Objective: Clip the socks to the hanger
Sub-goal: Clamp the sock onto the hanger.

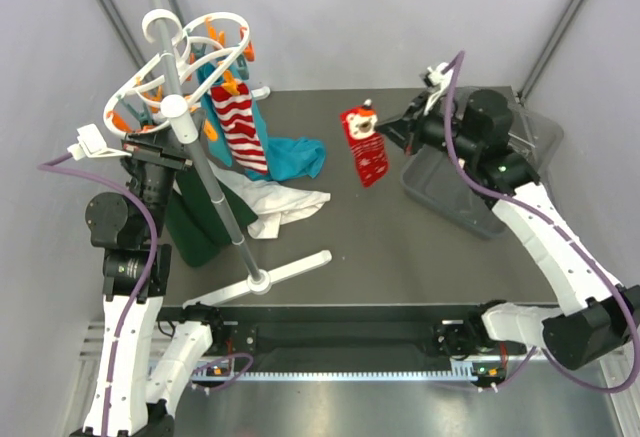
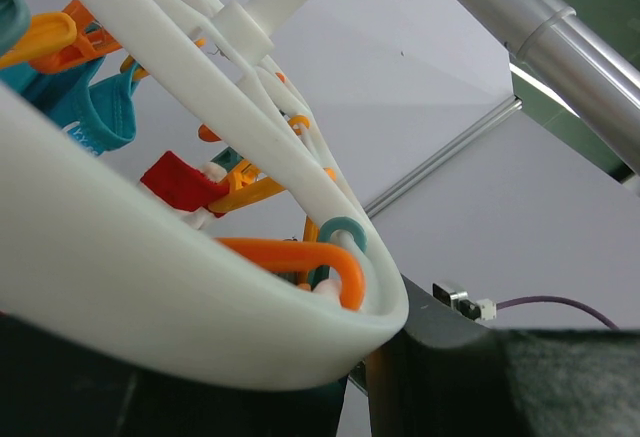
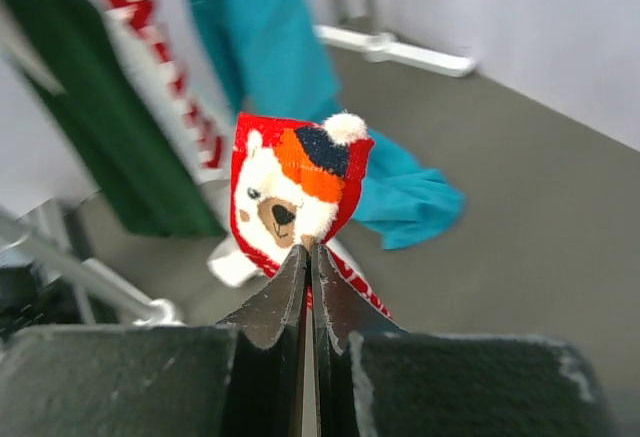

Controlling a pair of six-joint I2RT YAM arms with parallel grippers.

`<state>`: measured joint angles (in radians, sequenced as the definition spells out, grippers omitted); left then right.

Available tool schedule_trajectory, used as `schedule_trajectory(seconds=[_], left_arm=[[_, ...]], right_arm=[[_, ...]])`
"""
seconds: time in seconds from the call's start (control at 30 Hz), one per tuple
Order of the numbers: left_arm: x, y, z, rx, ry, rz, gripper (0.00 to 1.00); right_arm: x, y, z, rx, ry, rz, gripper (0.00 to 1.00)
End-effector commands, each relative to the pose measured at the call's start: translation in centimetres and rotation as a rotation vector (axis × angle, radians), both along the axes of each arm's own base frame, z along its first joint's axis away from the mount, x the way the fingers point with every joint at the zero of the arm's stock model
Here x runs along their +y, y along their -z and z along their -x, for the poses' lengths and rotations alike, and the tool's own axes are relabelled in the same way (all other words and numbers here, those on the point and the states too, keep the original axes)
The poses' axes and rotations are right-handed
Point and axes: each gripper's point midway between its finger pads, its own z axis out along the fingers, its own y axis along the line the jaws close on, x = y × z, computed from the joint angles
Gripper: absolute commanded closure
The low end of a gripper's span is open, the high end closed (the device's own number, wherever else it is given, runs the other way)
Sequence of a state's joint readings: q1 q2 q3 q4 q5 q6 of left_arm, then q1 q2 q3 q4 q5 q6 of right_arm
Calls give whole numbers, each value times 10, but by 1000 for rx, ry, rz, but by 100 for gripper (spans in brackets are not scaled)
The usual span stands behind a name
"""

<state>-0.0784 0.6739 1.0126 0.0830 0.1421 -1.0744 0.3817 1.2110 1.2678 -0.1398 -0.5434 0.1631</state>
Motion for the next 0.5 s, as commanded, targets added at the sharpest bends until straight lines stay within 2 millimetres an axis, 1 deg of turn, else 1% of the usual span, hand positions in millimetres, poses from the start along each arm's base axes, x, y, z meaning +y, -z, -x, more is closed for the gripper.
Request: schedule_trajectory(seconds=[0.0, 0.03, 0.07, 0.1, 0.13, 0.17, 0.2, 0.27, 0.3, 0.33, 0.37, 0.4, 0.43, 0.47], left_arm=[[-6, 21, -4, 70, 30, -29, 100], [-7, 21, -5, 71, 32, -29, 100], [-7, 20, -4, 69, 33, -27, 100], [-7, 20, -4, 68, 31, -28, 100], [-6, 20, -5, 71, 31, -25, 100], [-6, 20, -5, 72, 32, -21, 100], [-7, 21, -6, 75, 33, -19, 100], [-7, 20, -5, 76, 36, -11, 100], [-7, 19, -5, 76, 37, -10, 100], [-7, 18, -4, 75, 38, -7, 100], [-7, 18, -4, 74, 39, -5, 100], [-7, 18, -5, 77, 38, -7, 100], [-6, 17, -4, 74, 37, -6, 100], [-7, 17, -3, 74, 38, -7, 100]], right_arm=[[32, -43, 38, -129, -161, -47, 100], [48, -46, 48, -132, -211, -54, 100], [55, -48, 53, -133, -231, -56, 100], [68, -49, 62, -132, -269, -59, 100], [77, -53, 62, -137, -289, -59, 100], [83, -54, 66, -132, -306, -55, 100], [95, -56, 74, -139, -332, -56, 100], [111, -63, 79, -152, -359, -55, 100], [120, -75, 88, -183, -382, -60, 100], [130, -70, 86, -173, -392, -48, 100], [136, -72, 87, -175, -398, -46, 100], [142, -80, 93, -189, -415, -49, 100], [151, -75, 90, -177, -425, -40, 100], [157, -75, 94, -171, -439, -39, 100]])
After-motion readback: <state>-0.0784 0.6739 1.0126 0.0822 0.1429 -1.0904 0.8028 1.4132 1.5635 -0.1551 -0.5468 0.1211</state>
